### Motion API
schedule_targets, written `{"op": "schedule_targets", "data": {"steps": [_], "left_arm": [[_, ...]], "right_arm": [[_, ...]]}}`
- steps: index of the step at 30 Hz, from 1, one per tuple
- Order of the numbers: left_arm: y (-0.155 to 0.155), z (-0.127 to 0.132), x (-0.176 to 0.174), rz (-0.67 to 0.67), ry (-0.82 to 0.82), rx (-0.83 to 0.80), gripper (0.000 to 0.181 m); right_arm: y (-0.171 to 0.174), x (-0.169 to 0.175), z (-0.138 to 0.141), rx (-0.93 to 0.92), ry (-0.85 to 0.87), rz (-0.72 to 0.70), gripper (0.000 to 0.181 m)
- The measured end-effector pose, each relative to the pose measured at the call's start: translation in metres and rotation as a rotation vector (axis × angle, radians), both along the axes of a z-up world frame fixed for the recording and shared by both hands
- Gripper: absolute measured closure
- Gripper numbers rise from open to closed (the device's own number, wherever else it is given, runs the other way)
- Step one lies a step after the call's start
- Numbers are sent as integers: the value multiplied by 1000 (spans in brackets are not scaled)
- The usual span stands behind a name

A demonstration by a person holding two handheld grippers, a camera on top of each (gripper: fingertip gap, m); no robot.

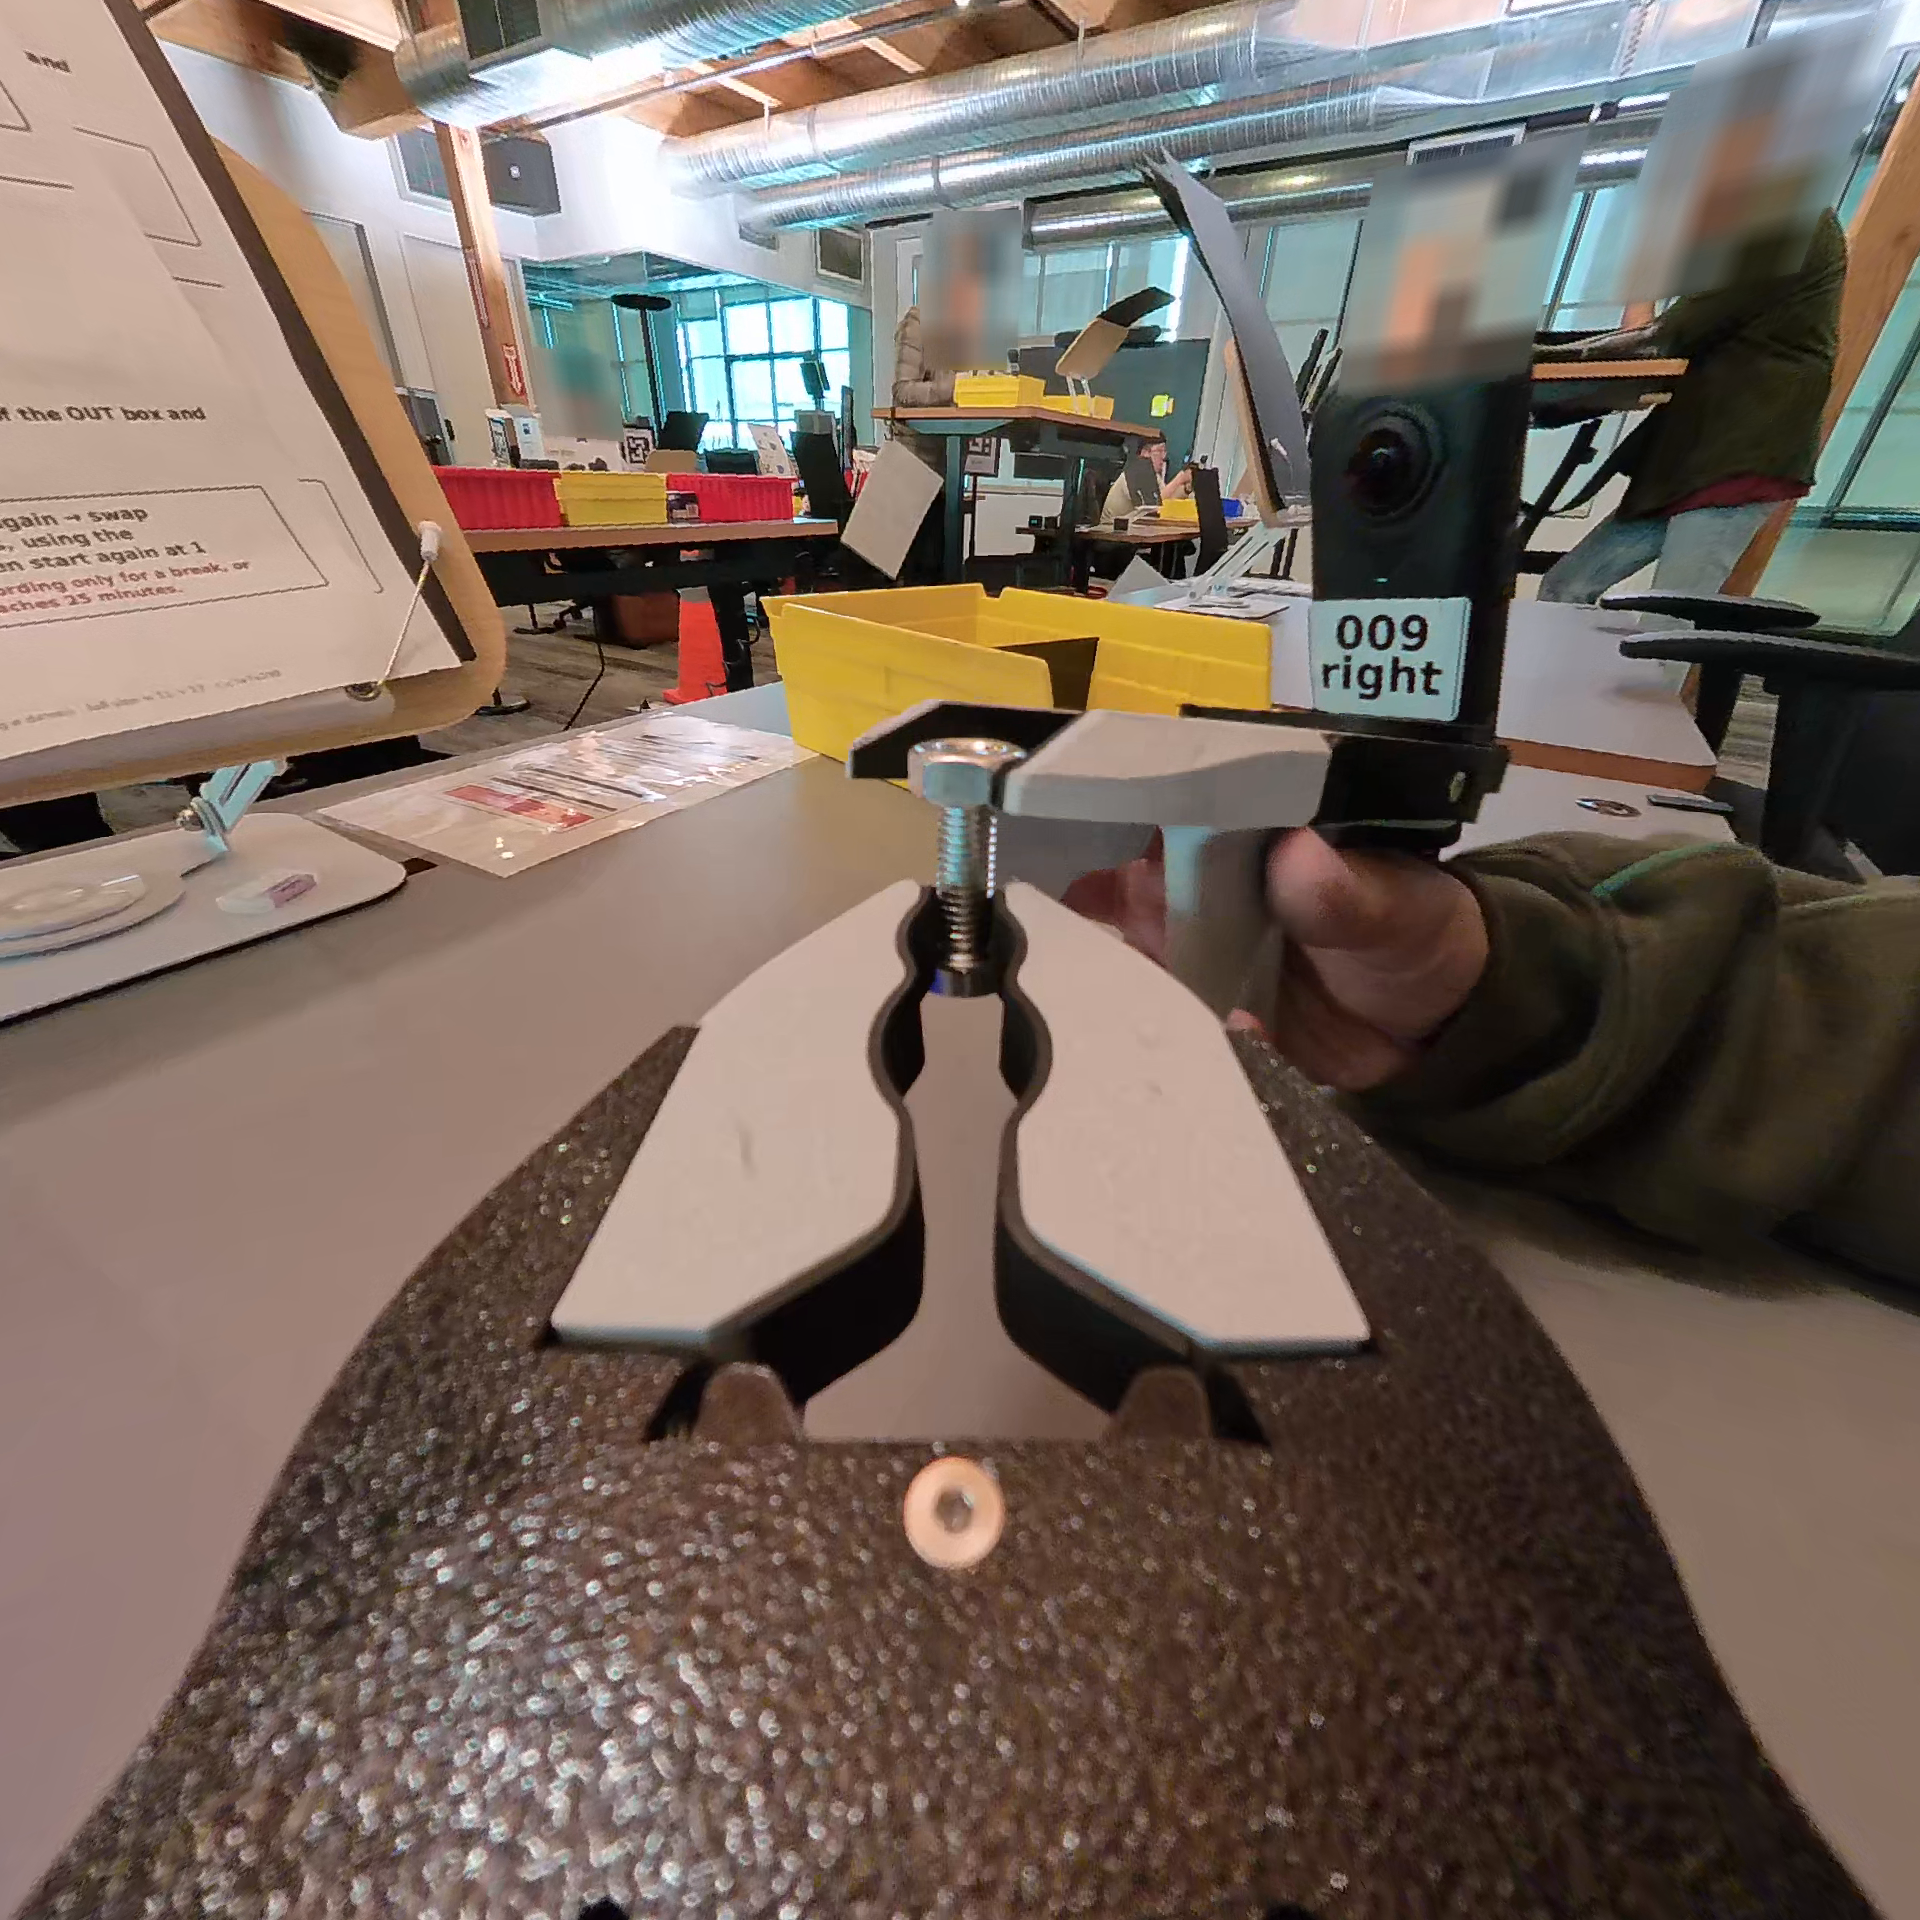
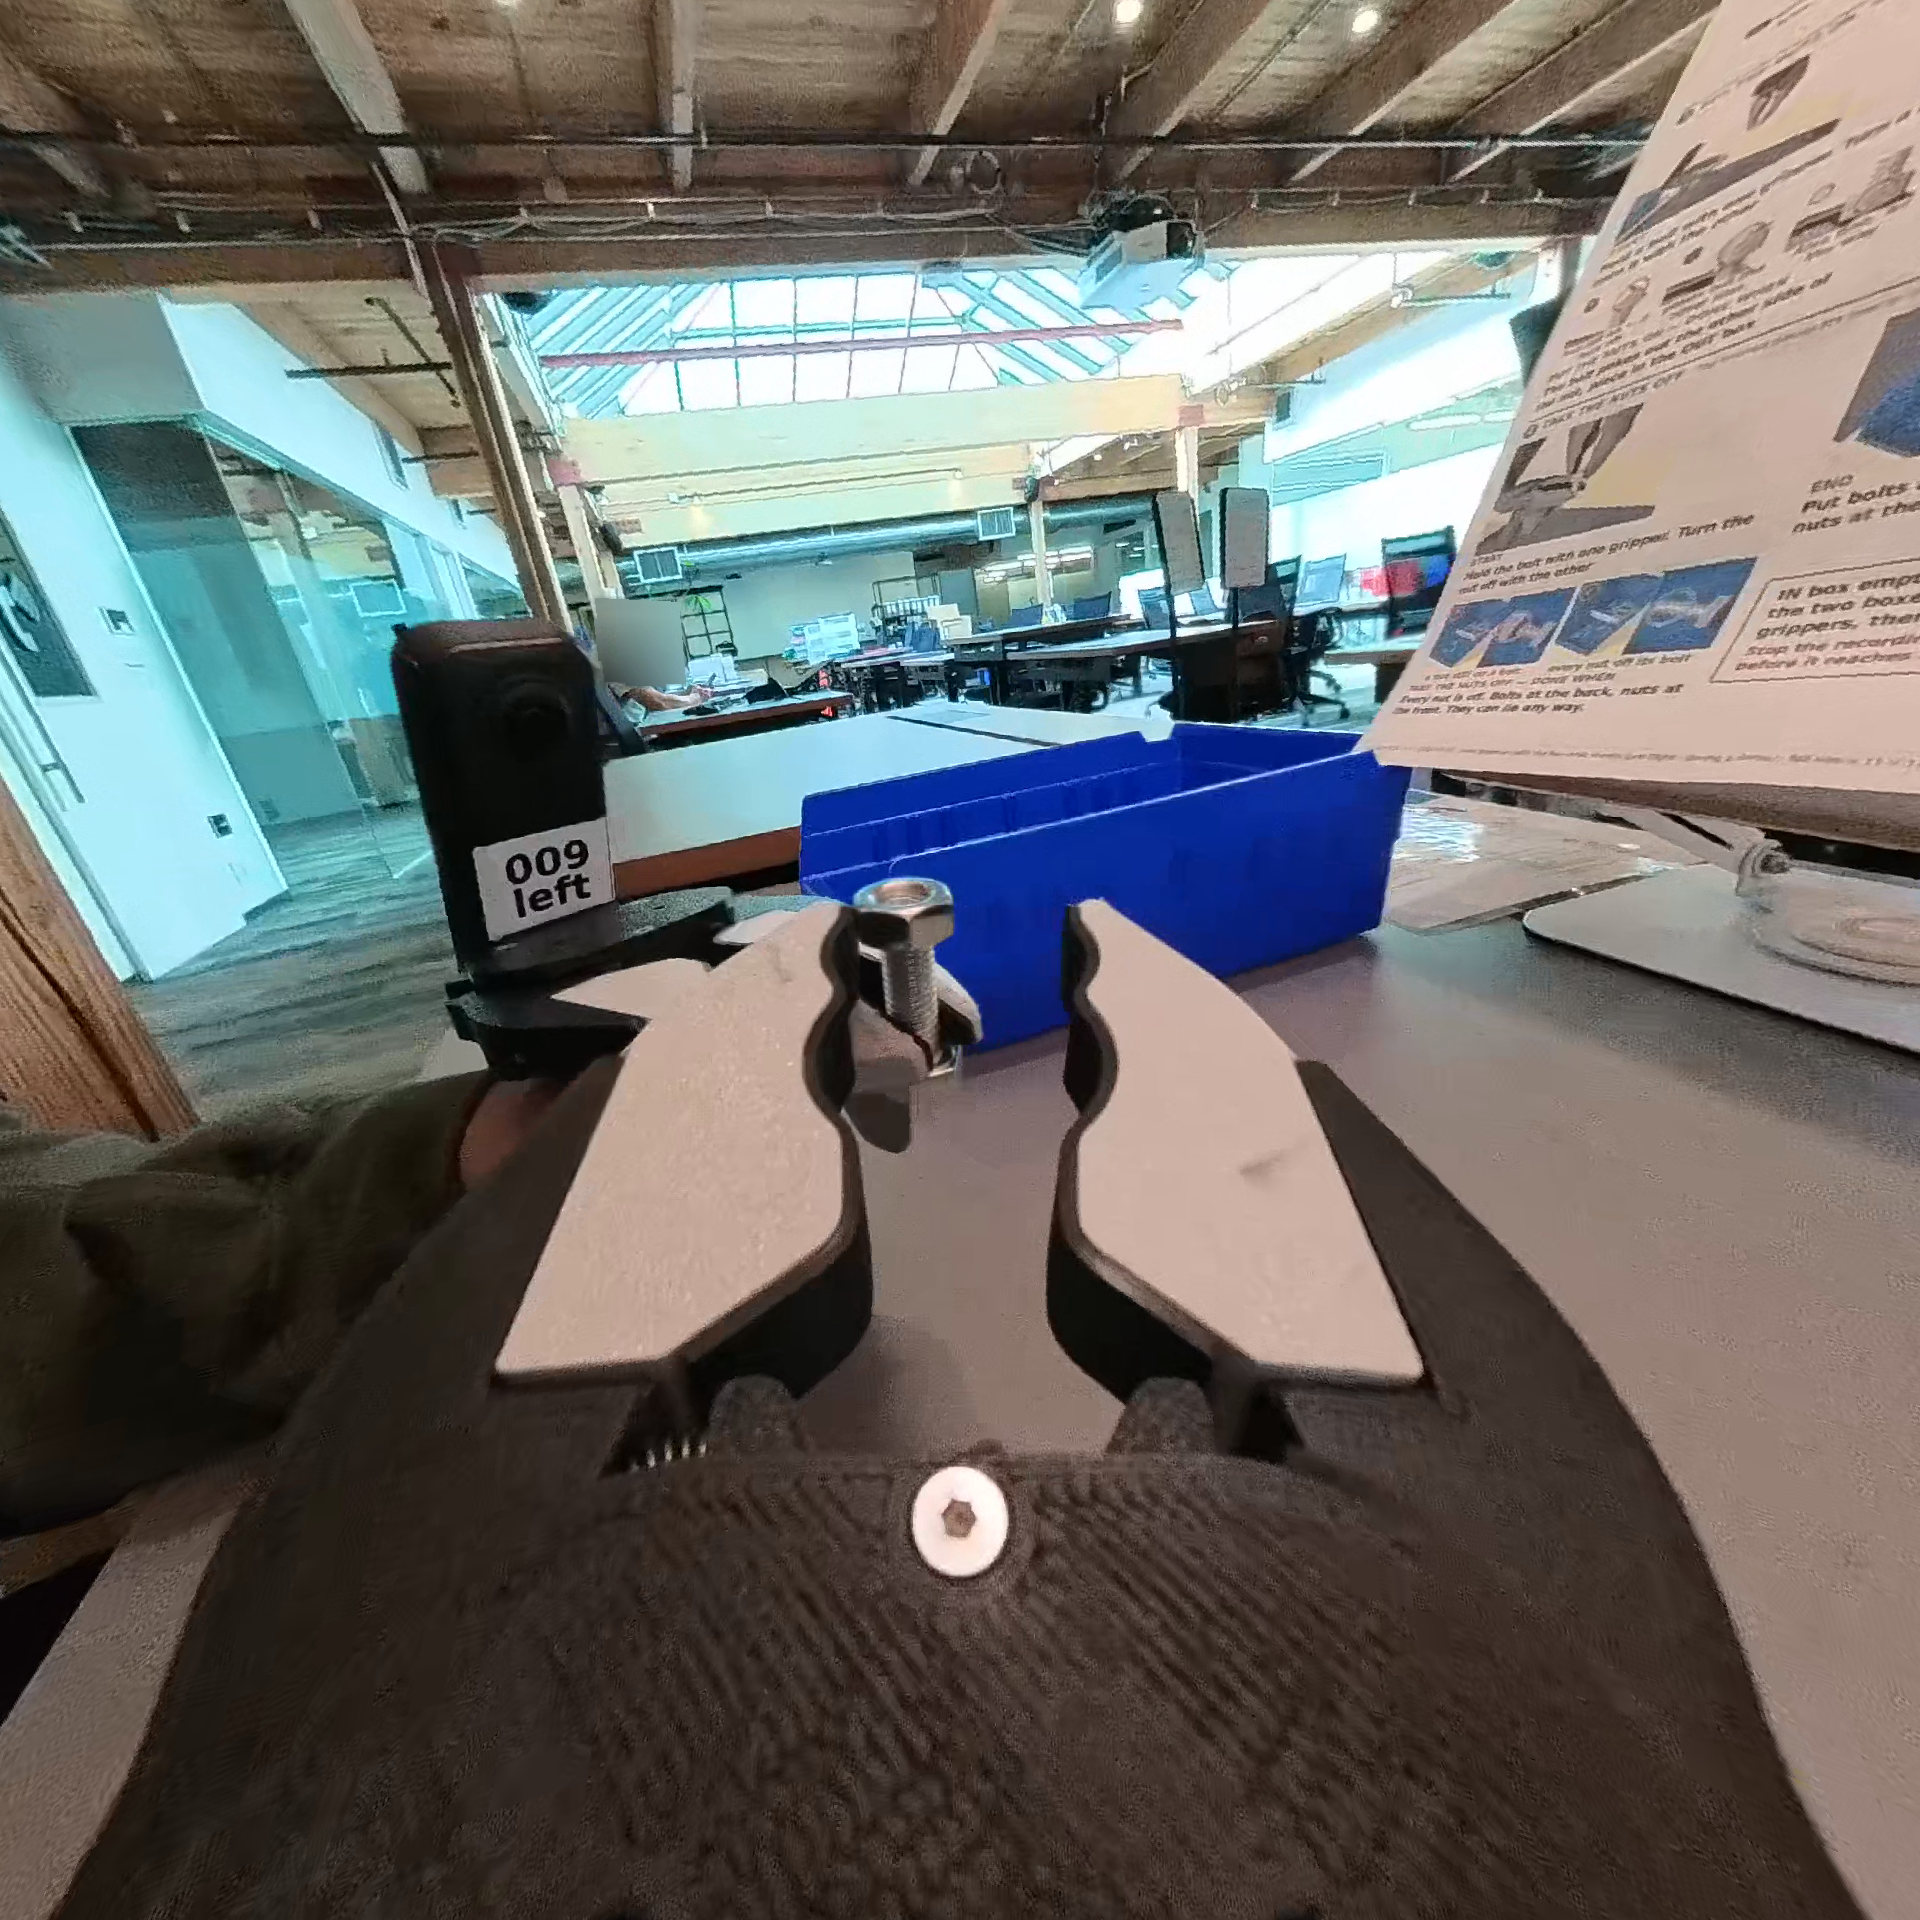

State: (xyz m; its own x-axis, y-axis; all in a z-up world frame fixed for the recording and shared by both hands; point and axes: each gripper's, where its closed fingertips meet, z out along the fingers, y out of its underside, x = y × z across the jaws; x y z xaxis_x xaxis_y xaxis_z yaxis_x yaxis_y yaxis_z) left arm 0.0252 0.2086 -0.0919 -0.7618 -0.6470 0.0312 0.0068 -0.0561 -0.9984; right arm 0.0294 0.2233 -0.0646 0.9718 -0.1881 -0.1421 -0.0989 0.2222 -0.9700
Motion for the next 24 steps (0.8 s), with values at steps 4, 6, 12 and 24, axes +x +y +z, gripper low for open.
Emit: {"op": "schedule_targets", "data": {"steps": [4,6,12,24], "left_arm": [[3,0,2,16,4,-5,172],[6,4,-1,5,-13,-38,172],[11,4,1,18,-10,-32,172],[13,7,-1,25,-27,-52,172]], "right_arm": [[-5,6,-3,-28,8,-22,134],[-12,16,-3,-22,36,-73,146],[-22,17,2,34,46,-45,140],[-11,20,-1,-13,31,-126,162]]}}
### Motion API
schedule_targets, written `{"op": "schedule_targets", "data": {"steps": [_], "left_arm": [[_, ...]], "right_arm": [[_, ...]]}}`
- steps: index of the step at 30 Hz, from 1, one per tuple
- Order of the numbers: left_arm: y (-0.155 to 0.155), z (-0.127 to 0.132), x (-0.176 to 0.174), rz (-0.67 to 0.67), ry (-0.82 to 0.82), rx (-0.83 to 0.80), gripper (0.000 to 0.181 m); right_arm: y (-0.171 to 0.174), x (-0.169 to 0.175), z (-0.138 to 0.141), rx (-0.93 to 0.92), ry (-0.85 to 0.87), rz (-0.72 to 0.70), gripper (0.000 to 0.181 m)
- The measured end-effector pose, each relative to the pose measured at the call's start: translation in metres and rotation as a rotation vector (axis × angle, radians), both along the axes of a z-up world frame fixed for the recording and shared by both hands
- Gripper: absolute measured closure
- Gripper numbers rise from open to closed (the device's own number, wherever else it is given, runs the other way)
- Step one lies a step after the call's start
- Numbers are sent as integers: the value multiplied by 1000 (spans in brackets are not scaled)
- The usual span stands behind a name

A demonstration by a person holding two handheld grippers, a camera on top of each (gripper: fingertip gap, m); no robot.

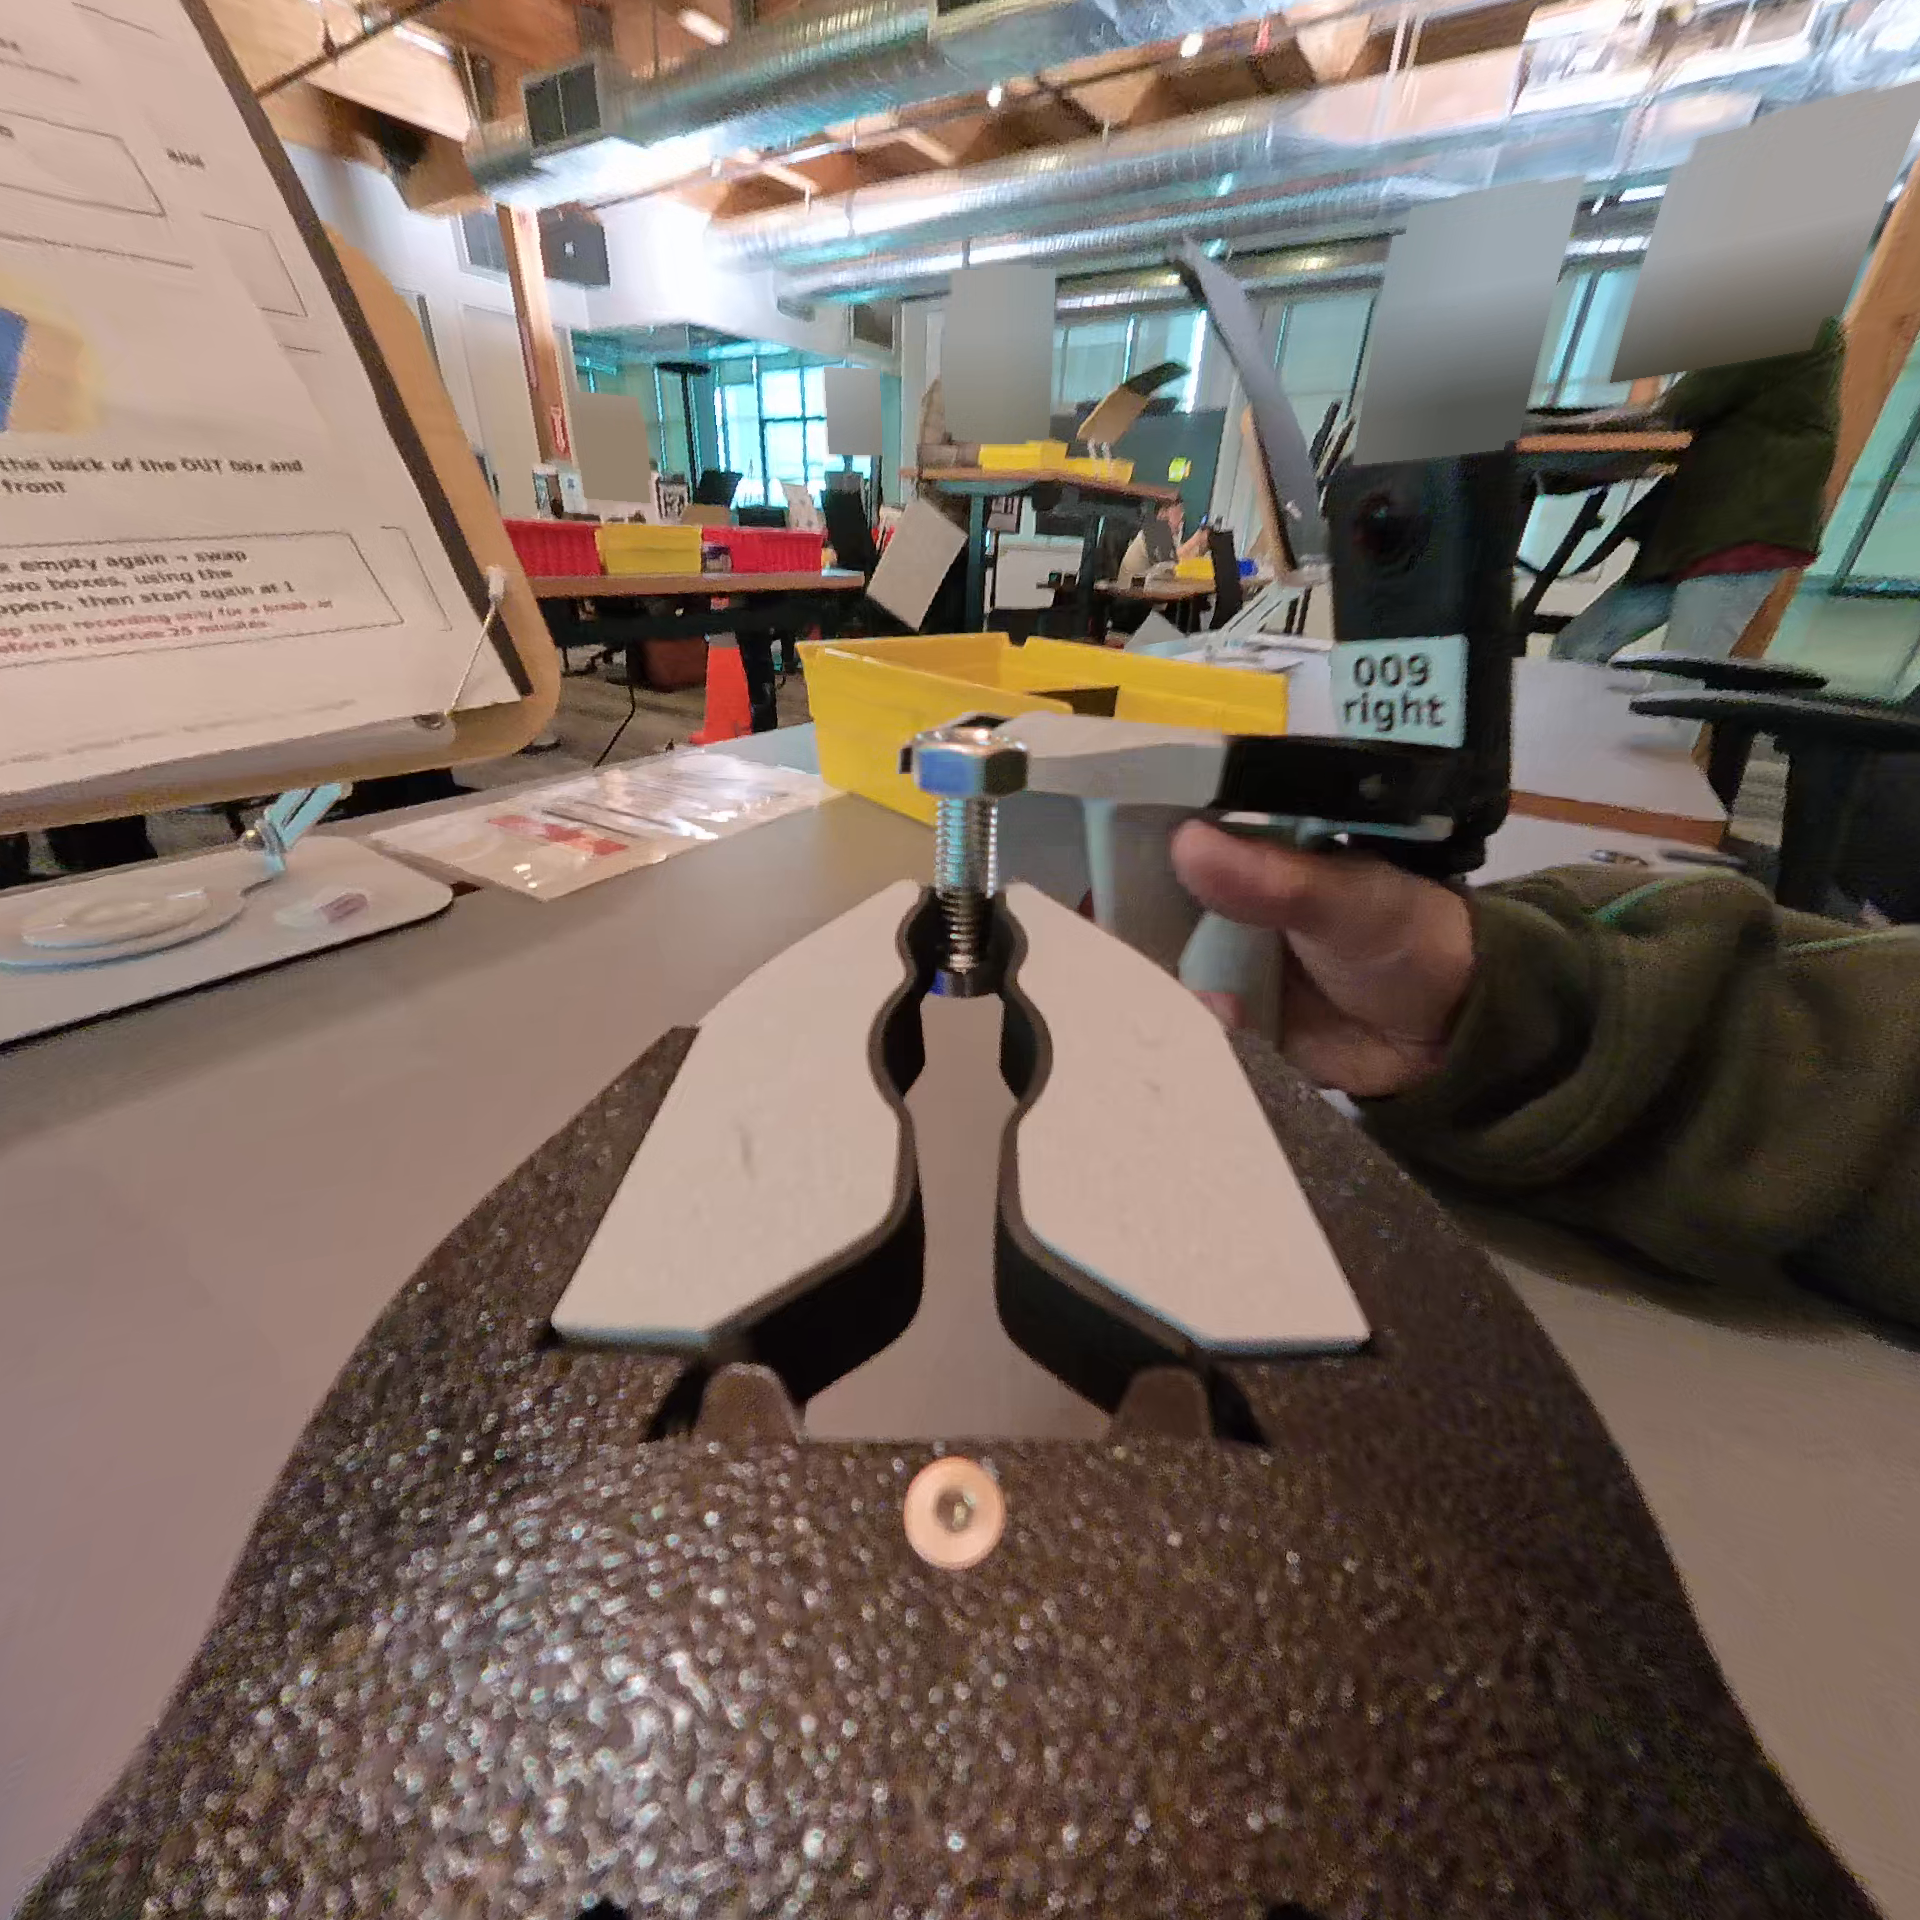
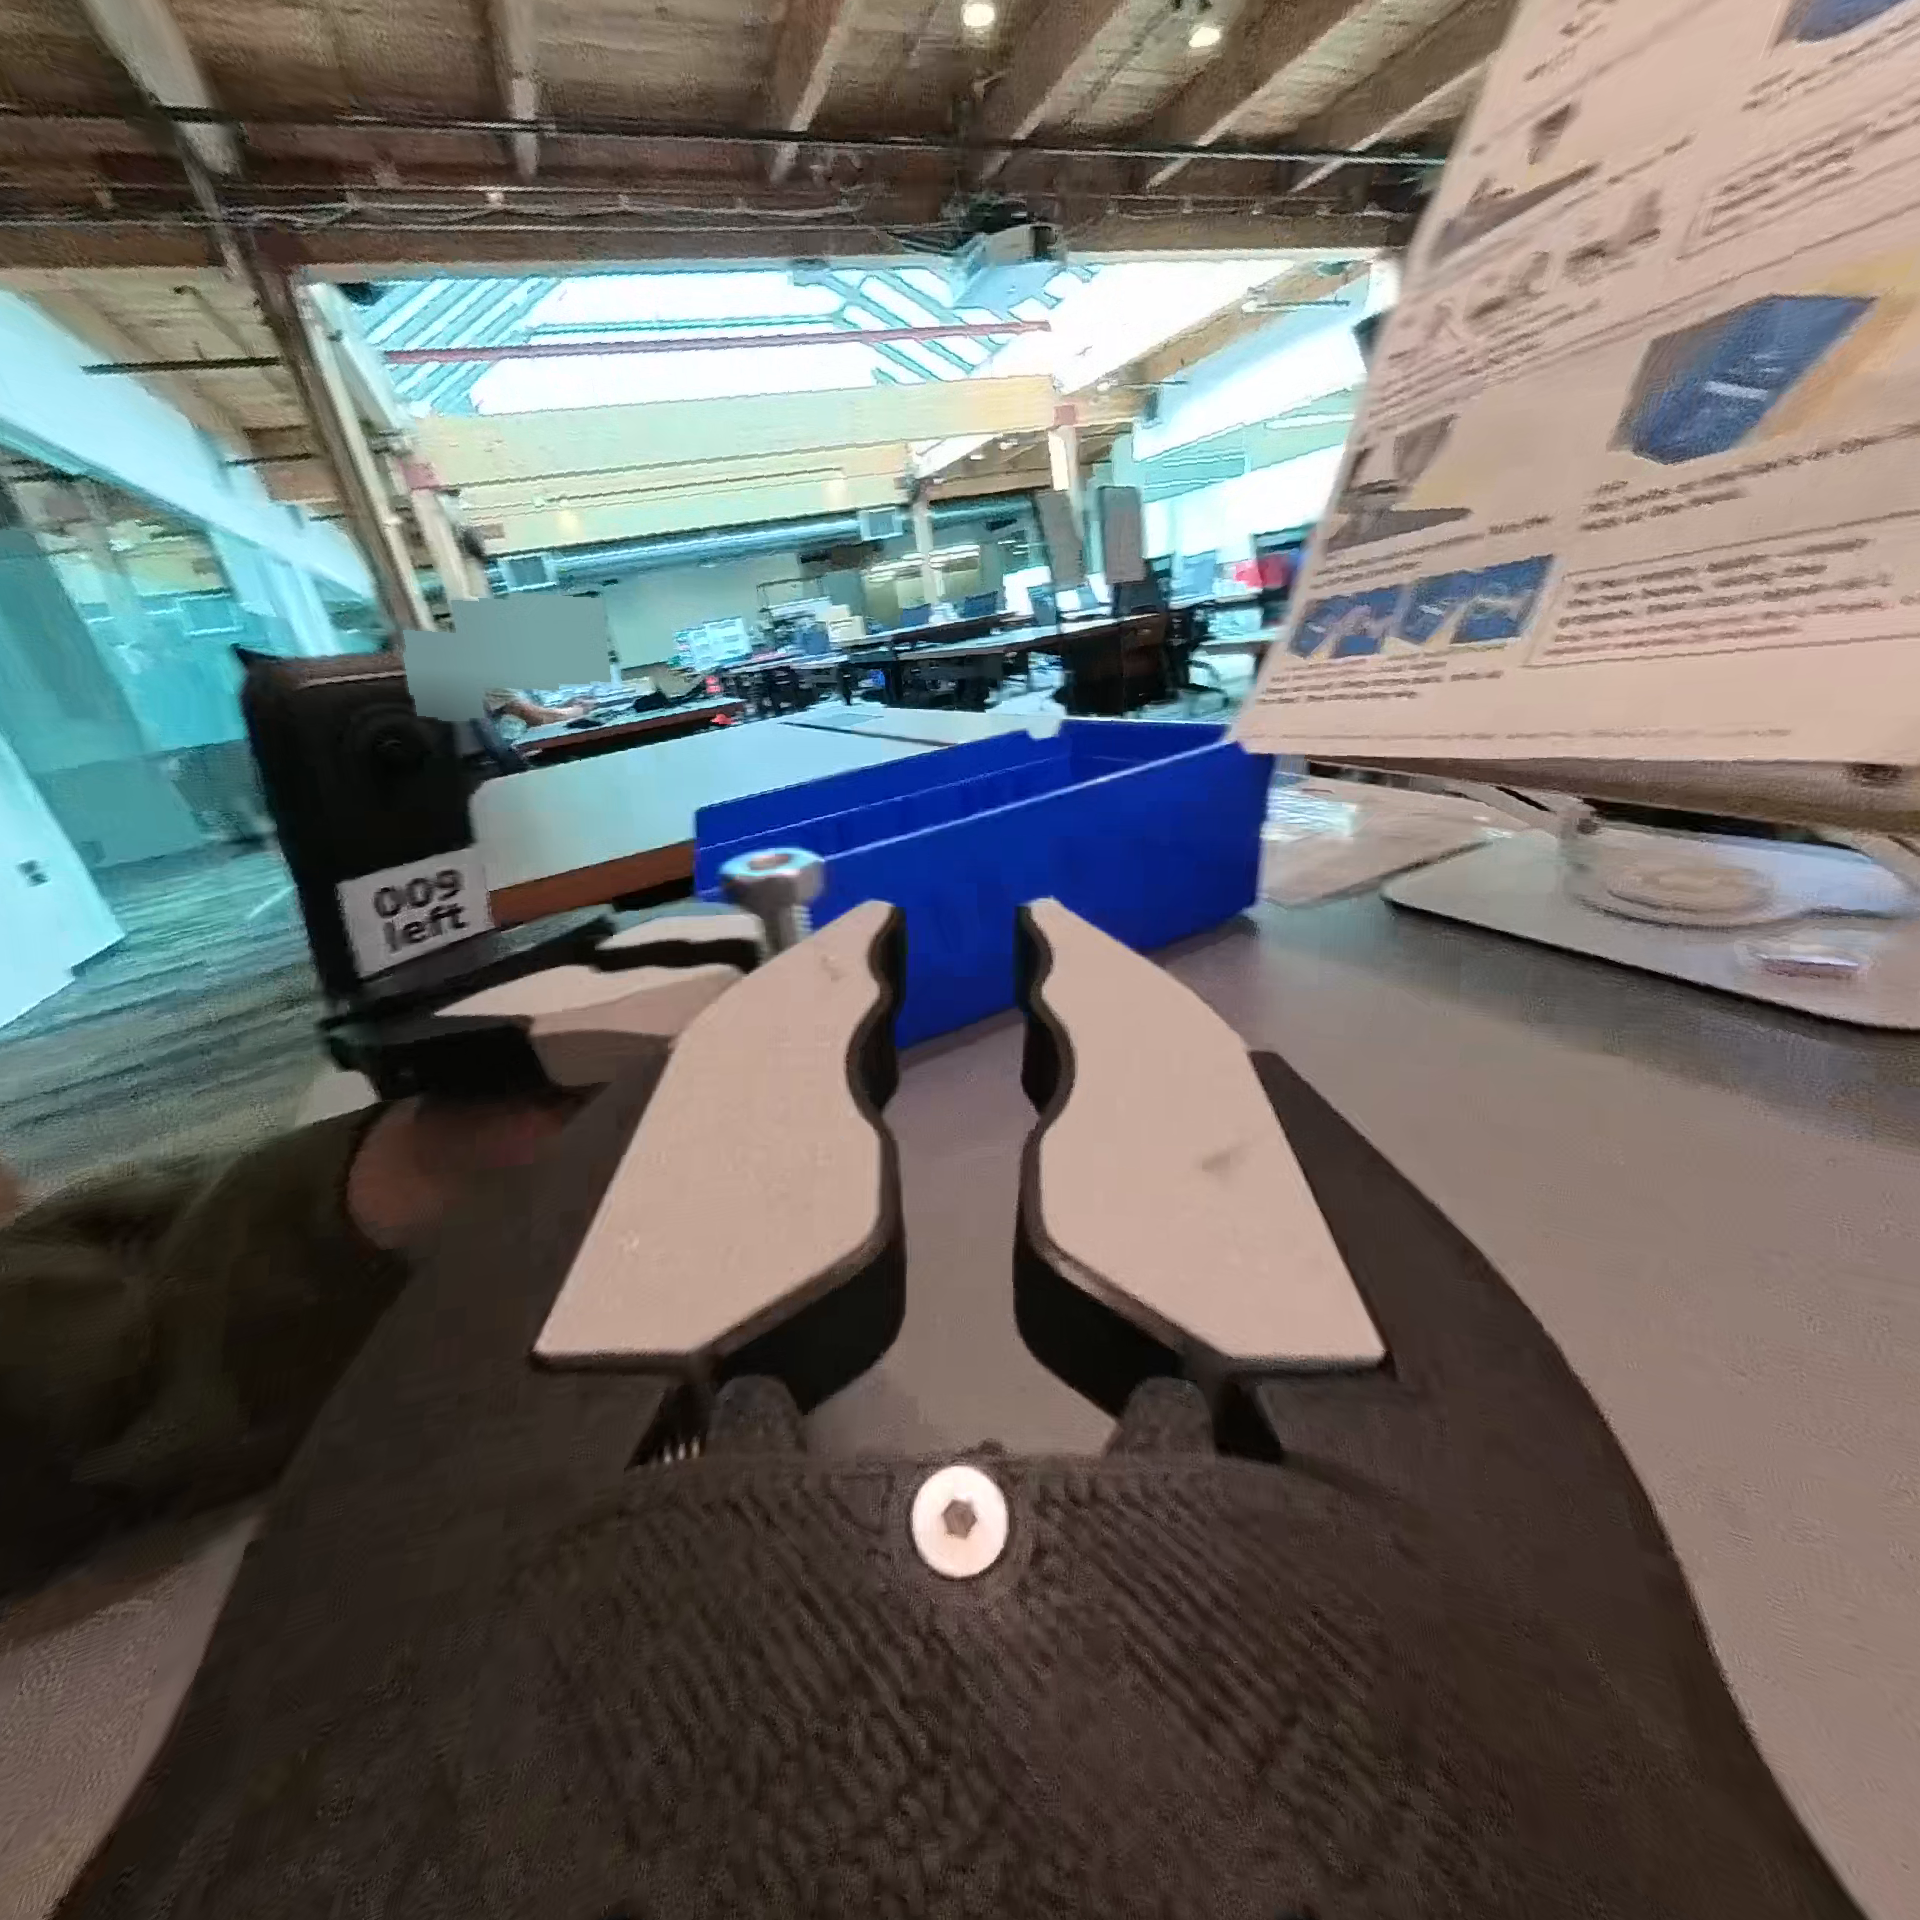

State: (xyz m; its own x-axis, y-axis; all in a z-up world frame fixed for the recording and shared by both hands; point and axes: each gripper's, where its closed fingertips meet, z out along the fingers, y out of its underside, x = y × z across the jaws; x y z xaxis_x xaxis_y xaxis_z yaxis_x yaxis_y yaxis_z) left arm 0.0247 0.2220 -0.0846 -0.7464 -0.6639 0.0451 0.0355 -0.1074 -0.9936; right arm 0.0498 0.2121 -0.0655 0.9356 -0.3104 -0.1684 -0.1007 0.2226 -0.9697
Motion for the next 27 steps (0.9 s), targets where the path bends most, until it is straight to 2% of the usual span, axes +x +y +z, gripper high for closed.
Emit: {"op": "schedule_targets", "data": {"steps": [2,6,9,13,19,23,25,27], "left_arm": [[1,-1,1,7,8,8,172],[-4,-3,0,-10,9,19,172],[-7,-5,-1,-12,6,38,172],[-7,-5,-1,-9,5,43,172],[-7,-6,0,-3,12,45,172],[-4,-3,0,1,8,20,172],[-1,-1,-1,-2,0,-4,172],[0,-1,0,-1,6,-2,172]], "right_arm": [[-15,18,-4,15,57,-72,149],[-11,-2,9,91,36,64,146],[6,-23,13,62,-44,126,145],[18,-28,10,36,-57,116,147],[16,-25,8,26,-46,113,155],[10,-20,8,18,-40,97,149],[2,-9,7,20,-32,30,163],[-4,-4,7,24,-28,12,156]]}}
